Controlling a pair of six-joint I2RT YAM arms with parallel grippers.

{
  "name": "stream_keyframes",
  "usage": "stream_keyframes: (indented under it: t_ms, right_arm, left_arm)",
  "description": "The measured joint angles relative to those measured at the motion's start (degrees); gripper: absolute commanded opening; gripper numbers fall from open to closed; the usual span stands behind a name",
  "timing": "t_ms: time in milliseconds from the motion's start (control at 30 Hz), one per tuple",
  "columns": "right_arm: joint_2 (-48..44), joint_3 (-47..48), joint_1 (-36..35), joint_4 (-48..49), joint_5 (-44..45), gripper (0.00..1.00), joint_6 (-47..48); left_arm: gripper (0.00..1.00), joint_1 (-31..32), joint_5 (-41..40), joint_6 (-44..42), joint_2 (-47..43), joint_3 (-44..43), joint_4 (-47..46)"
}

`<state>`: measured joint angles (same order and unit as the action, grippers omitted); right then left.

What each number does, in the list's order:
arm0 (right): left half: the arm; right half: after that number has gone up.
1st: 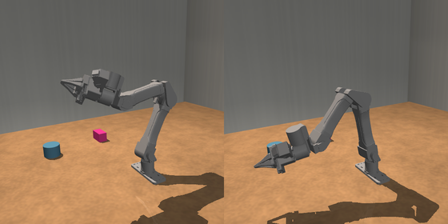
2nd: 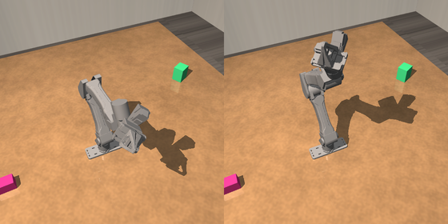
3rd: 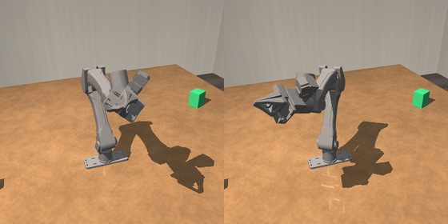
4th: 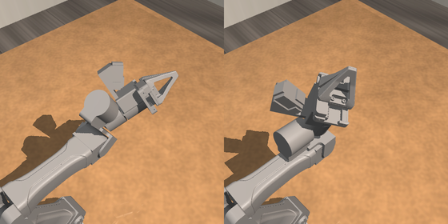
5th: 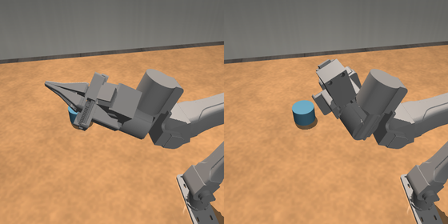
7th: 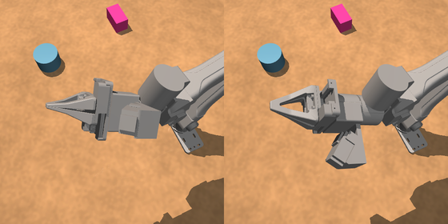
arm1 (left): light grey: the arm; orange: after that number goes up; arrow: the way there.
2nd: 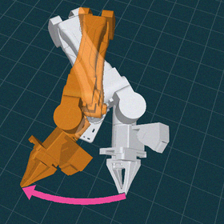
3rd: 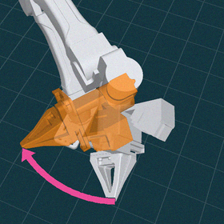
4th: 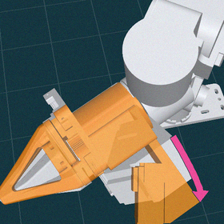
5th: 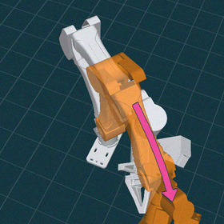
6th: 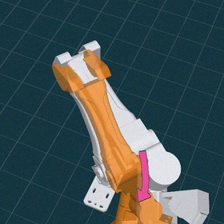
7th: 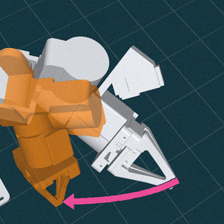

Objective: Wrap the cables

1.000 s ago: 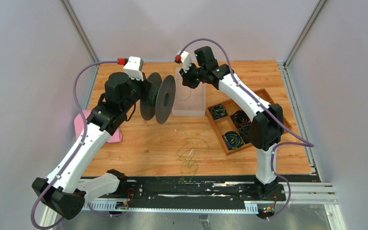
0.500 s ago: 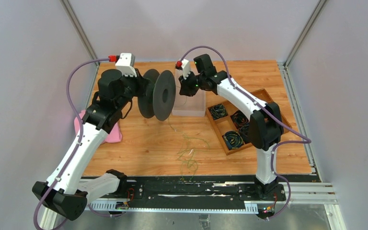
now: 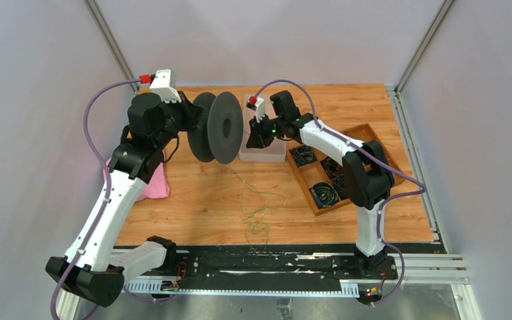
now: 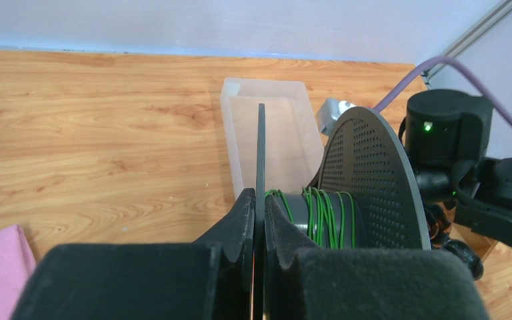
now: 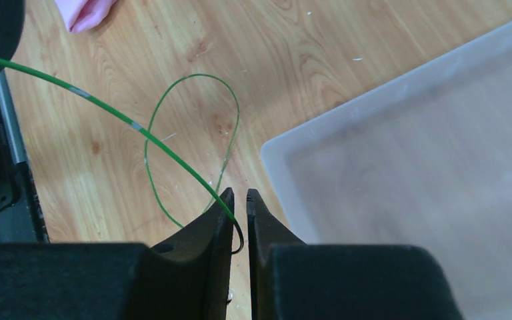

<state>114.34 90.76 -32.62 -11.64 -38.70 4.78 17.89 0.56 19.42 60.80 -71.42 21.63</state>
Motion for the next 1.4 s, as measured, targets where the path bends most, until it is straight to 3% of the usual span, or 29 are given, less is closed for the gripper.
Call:
stream_keyframes:
  t_ms: [667,1400]
  right_arm:
    - [-4.20,-16.68,-3.39,18.27,-6.32,0.12,-10.51]
    - [-9.16,-23.04,-11.87,24.41,-8.70,0.06,-10.71]
  left_arm:
    - [0.00,-2.73,-5.05,3.32,1.75,-0.92,0.74]
    - [0.00,-2.78,-13.51,1.88,4.83,-1.68,-1.33]
